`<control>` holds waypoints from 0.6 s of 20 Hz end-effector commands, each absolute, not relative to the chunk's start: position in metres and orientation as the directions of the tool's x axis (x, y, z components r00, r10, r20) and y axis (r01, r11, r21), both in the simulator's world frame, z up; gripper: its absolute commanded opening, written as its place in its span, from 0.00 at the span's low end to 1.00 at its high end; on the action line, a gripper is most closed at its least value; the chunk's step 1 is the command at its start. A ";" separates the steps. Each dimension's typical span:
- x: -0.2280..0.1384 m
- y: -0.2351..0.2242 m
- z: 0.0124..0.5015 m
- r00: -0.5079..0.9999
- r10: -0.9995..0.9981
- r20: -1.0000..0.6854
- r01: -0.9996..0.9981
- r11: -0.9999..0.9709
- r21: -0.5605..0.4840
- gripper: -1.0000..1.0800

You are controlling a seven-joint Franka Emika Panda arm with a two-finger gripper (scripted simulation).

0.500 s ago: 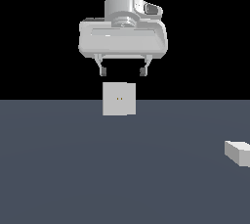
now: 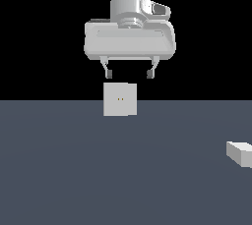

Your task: Plug the charger into the wall socket.

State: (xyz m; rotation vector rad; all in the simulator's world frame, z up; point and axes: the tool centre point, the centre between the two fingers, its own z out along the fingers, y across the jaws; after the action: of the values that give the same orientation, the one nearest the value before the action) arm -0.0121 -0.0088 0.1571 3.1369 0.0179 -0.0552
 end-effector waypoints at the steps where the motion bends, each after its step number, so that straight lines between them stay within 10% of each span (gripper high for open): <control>1: -0.016 -0.018 0.153 1.000 -0.001 -0.026 -0.001 -1.000 0.005 0.96; 12: -0.048 -0.092 0.118 0.994 -0.099 0.050 -0.100 -0.995 0.011 0.96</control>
State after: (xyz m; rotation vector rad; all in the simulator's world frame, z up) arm -0.0423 -0.0789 0.1240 3.1268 -0.1286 0.0572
